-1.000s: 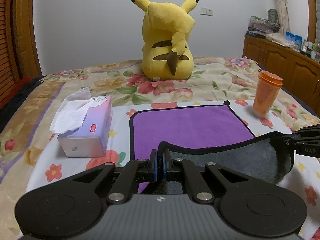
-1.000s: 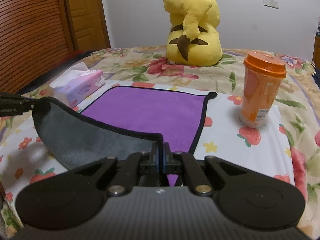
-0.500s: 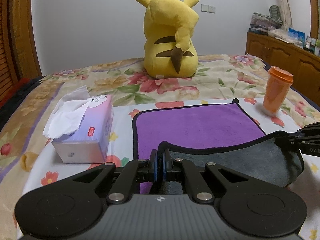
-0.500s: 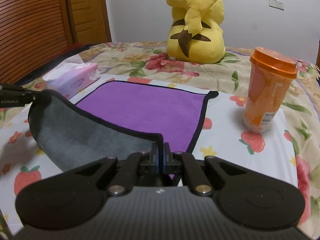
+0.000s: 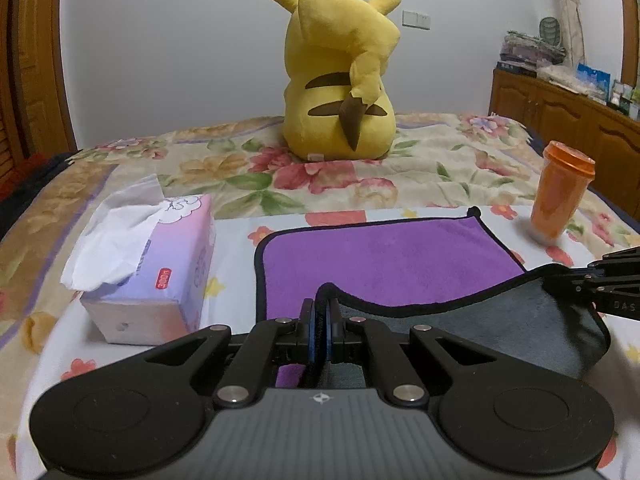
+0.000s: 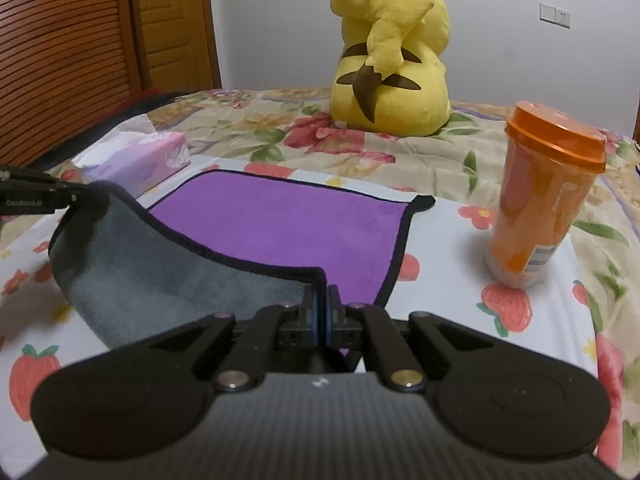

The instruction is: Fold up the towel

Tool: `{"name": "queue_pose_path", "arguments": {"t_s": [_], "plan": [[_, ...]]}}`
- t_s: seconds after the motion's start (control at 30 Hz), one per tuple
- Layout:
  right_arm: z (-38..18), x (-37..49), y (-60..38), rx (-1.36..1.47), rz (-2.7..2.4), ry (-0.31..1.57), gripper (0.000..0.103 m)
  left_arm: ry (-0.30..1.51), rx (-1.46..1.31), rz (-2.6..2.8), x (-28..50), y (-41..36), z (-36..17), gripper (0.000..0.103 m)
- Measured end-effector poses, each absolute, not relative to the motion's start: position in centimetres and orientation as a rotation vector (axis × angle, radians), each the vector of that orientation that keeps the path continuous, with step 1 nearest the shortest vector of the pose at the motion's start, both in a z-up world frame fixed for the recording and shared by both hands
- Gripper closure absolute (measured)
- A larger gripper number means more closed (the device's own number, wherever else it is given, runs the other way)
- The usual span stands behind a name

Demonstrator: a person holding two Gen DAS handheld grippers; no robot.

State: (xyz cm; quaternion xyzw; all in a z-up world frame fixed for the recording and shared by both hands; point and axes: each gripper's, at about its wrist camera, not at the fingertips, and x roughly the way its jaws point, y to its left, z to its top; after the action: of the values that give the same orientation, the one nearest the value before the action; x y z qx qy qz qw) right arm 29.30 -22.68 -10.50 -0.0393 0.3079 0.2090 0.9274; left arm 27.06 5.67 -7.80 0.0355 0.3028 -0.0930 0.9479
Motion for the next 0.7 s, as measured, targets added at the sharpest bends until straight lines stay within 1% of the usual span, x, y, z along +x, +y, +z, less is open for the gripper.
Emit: {"name": "queue_pose_path", "arguments": {"t_s": [0.7], "plan": [[-7.9,31.7,-22.9,-0.084,0.432,0.536,0.098,0.527,0.065,-0.166,29.8,6.1,-5.7,0.095]]}}
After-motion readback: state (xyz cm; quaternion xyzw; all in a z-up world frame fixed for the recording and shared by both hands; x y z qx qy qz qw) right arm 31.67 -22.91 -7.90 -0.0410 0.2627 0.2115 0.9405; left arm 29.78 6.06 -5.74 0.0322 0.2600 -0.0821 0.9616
